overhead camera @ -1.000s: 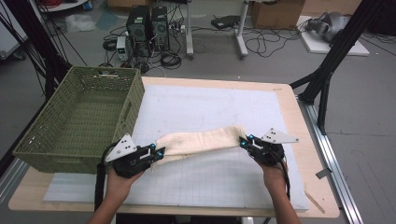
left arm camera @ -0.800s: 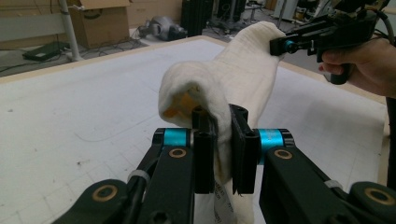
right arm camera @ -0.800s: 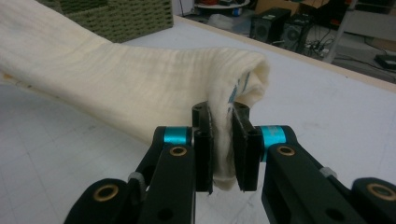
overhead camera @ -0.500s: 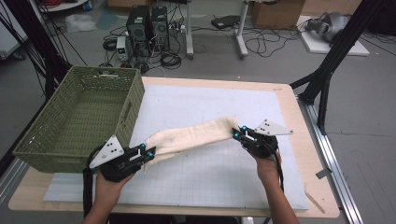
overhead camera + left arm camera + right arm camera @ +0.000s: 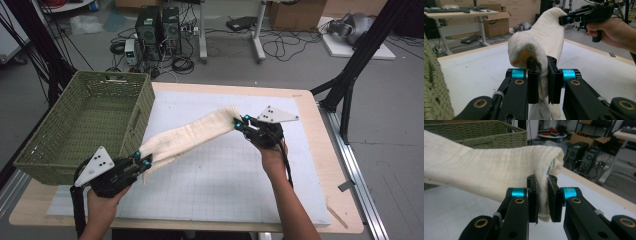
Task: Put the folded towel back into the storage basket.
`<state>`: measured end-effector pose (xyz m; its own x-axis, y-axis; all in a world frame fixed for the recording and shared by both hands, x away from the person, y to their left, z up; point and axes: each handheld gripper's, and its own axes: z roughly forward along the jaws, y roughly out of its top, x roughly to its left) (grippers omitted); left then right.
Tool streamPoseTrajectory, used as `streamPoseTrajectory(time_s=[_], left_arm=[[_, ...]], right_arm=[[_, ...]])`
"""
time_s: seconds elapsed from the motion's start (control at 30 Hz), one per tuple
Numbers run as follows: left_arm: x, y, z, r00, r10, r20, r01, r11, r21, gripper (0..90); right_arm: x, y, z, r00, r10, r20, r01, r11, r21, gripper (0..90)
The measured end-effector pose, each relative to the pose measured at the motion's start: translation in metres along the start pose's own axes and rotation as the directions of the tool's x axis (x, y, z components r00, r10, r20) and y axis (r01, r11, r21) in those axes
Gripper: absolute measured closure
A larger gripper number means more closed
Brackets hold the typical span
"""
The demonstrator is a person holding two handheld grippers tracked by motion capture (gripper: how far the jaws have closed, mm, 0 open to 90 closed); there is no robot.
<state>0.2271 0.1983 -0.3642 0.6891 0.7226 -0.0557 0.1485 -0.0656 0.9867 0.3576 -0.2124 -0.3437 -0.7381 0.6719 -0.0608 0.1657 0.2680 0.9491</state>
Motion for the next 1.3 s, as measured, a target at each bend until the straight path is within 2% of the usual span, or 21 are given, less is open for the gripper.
streamPoseTrajectory(time_s=[0.43,0.63,0.83,1.23,1.3], left_arm=[[0.011,0.011,-0.023,0.9979,-0.01,-0.063,0.006,0.9981,-0.061,81.6],[0.018,0.013,-0.033,0.9956,-0.015,-0.093,0.008,0.997,-0.078,81.7],[0.024,0.017,-0.044,0.9921,-0.018,-0.124,0.005,0.9949,-0.1,81.9],[0.037,0.022,-0.067,0.9799,-0.026,-0.198,0.001,0.9919,-0.127,82.0],[0.039,0.022,-0.07,0.9783,-0.038,-0.204,0.01,0.9909,-0.134,82.1]], right_arm=[[0.006,0.048,0.038,0.9979,-0.06,-0.022,0.06,0.998,-0.015,81.0],[0.01,0.067,0.061,0.9967,-0.071,-0.039,0.071,0.997,-0.004,81.0],[0.016,0.089,0.085,0.9946,-0.088,-0.056,0.087,0.996,-0.005,80.9],[0.036,0.131,0.137,0.9885,-0.129,-0.079,0.128,0.992,-0.019,80.9],[0.039,0.136,0.145,0.9878,-0.132,-0.082,0.132,0.991,-0.013,80.9]])
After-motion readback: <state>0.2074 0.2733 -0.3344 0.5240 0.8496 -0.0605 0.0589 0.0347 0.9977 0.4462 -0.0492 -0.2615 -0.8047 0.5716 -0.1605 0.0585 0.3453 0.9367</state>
